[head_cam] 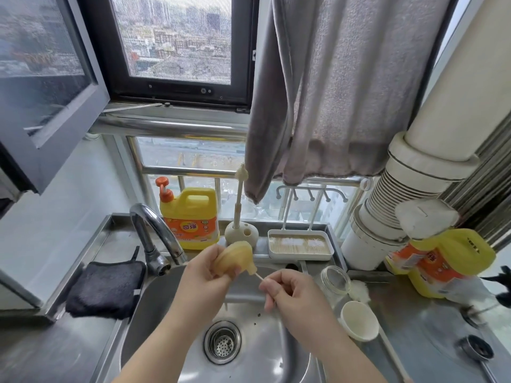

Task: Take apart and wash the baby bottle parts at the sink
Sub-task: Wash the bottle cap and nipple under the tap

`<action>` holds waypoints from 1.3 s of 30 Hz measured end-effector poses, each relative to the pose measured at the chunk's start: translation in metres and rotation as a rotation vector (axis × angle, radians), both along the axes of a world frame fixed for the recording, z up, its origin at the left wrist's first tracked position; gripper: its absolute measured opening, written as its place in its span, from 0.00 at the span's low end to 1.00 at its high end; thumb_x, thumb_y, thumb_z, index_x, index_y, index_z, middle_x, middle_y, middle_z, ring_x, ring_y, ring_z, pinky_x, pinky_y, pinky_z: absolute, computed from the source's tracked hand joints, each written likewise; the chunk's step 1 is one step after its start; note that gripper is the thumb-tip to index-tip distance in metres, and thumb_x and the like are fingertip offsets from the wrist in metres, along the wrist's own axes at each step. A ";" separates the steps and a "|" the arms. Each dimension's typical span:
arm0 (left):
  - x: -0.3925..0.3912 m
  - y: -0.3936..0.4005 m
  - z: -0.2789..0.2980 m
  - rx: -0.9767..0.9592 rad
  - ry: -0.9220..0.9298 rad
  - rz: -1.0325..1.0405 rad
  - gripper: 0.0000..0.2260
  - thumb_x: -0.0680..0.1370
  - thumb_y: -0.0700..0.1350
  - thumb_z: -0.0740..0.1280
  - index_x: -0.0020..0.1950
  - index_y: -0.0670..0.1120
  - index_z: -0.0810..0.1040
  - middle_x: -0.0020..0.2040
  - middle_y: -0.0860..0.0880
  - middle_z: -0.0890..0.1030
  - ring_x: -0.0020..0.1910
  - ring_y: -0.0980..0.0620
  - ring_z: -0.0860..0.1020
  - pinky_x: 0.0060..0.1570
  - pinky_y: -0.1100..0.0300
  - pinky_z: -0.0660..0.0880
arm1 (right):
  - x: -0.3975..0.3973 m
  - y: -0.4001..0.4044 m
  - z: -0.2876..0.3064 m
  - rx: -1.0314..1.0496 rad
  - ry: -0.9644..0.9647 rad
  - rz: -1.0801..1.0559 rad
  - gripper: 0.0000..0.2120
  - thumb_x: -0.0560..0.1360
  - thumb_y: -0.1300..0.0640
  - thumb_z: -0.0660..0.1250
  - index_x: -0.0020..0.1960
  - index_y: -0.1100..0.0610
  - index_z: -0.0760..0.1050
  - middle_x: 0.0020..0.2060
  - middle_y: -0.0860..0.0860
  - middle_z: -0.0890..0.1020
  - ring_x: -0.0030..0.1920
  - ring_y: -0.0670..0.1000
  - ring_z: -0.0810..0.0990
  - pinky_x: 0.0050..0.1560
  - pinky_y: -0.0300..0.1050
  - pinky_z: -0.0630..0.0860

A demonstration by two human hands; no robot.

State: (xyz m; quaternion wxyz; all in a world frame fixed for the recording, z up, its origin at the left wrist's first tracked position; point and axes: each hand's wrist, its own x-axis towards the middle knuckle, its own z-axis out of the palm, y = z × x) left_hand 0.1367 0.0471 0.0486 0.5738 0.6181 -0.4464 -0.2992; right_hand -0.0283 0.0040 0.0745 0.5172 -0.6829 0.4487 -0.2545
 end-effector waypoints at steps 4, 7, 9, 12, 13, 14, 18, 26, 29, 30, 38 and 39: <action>-0.005 0.000 0.000 0.001 -0.049 0.009 0.04 0.67 0.44 0.68 0.38 0.47 0.74 0.32 0.47 0.73 0.34 0.54 0.69 0.37 0.57 0.64 | 0.004 0.003 -0.001 0.002 0.003 -0.011 0.10 0.77 0.57 0.65 0.37 0.55 0.78 0.25 0.45 0.78 0.29 0.46 0.68 0.31 0.36 0.65; 0.007 0.001 -0.002 0.008 -0.032 0.061 0.03 0.67 0.44 0.68 0.39 0.48 0.76 0.35 0.43 0.75 0.35 0.53 0.70 0.38 0.56 0.65 | -0.002 0.004 0.002 0.014 -0.027 0.033 0.09 0.76 0.59 0.66 0.38 0.57 0.78 0.25 0.46 0.78 0.31 0.48 0.69 0.34 0.38 0.66; 0.003 0.001 -0.002 0.005 -0.034 0.010 0.03 0.68 0.44 0.69 0.39 0.48 0.76 0.34 0.44 0.75 0.35 0.53 0.70 0.38 0.58 0.65 | -0.001 0.004 0.001 0.007 -0.024 0.007 0.09 0.77 0.59 0.65 0.39 0.56 0.78 0.25 0.46 0.78 0.30 0.47 0.69 0.33 0.37 0.66; -0.008 0.003 -0.001 -0.002 -0.053 -0.046 0.03 0.67 0.43 0.68 0.37 0.50 0.75 0.31 0.52 0.72 0.33 0.55 0.68 0.35 0.62 0.63 | 0.003 0.006 0.000 -0.020 0.004 -0.006 0.10 0.77 0.58 0.65 0.38 0.55 0.78 0.25 0.46 0.78 0.28 0.45 0.68 0.31 0.35 0.65; -0.005 0.004 -0.001 -0.005 -0.046 -0.027 0.03 0.67 0.43 0.68 0.37 0.49 0.75 0.31 0.51 0.73 0.33 0.55 0.69 0.35 0.61 0.63 | 0.002 0.007 0.000 -0.026 0.011 0.017 0.10 0.77 0.58 0.65 0.37 0.54 0.77 0.25 0.46 0.78 0.28 0.45 0.68 0.31 0.35 0.65; -0.001 0.004 -0.001 -0.003 -0.031 0.000 0.02 0.67 0.44 0.68 0.38 0.49 0.76 0.32 0.48 0.74 0.34 0.54 0.70 0.37 0.59 0.64 | 0.000 0.008 0.001 -0.030 0.014 0.042 0.10 0.77 0.58 0.65 0.37 0.54 0.77 0.25 0.46 0.78 0.28 0.44 0.69 0.32 0.35 0.65; 0.002 0.006 -0.001 0.010 -0.015 0.003 0.03 0.67 0.44 0.69 0.38 0.50 0.77 0.34 0.45 0.76 0.35 0.53 0.71 0.38 0.56 0.65 | -0.001 0.008 0.001 -0.037 0.027 0.019 0.11 0.77 0.58 0.65 0.35 0.52 0.77 0.25 0.46 0.79 0.29 0.46 0.70 0.33 0.38 0.67; 0.002 0.012 0.000 0.035 -0.044 0.018 0.04 0.67 0.45 0.69 0.37 0.47 0.75 0.32 0.49 0.73 0.33 0.52 0.68 0.37 0.56 0.63 | -0.001 0.011 -0.001 -0.058 0.056 0.059 0.09 0.76 0.58 0.66 0.37 0.54 0.78 0.26 0.47 0.80 0.27 0.44 0.68 0.32 0.39 0.66; -0.005 0.013 0.000 0.052 -0.073 -0.007 0.05 0.66 0.45 0.68 0.38 0.46 0.76 0.32 0.48 0.74 0.33 0.53 0.70 0.37 0.56 0.65 | 0.004 0.013 -0.003 -0.054 0.042 0.030 0.11 0.77 0.57 0.65 0.36 0.52 0.77 0.26 0.47 0.80 0.29 0.45 0.71 0.34 0.39 0.68; -0.003 0.014 0.000 0.055 -0.074 0.006 0.06 0.66 0.45 0.68 0.38 0.44 0.75 0.32 0.46 0.74 0.33 0.53 0.70 0.37 0.56 0.64 | 0.004 0.014 -0.002 -0.055 0.036 0.047 0.11 0.77 0.58 0.65 0.36 0.52 0.77 0.26 0.47 0.80 0.28 0.44 0.70 0.33 0.37 0.67; -0.004 0.016 0.004 0.074 -0.062 -0.008 0.05 0.66 0.44 0.68 0.37 0.45 0.75 0.31 0.50 0.73 0.32 0.54 0.69 0.36 0.57 0.64 | 0.006 0.013 -0.004 -0.048 0.029 0.028 0.11 0.77 0.57 0.65 0.36 0.52 0.77 0.26 0.47 0.80 0.28 0.45 0.69 0.33 0.39 0.67; -0.002 0.015 0.004 0.078 -0.056 0.009 0.04 0.66 0.45 0.68 0.37 0.46 0.75 0.31 0.49 0.74 0.33 0.53 0.70 0.36 0.57 0.65 | 0.006 0.013 -0.003 -0.050 0.031 0.045 0.11 0.77 0.57 0.65 0.36 0.52 0.77 0.26 0.47 0.80 0.28 0.44 0.69 0.33 0.38 0.67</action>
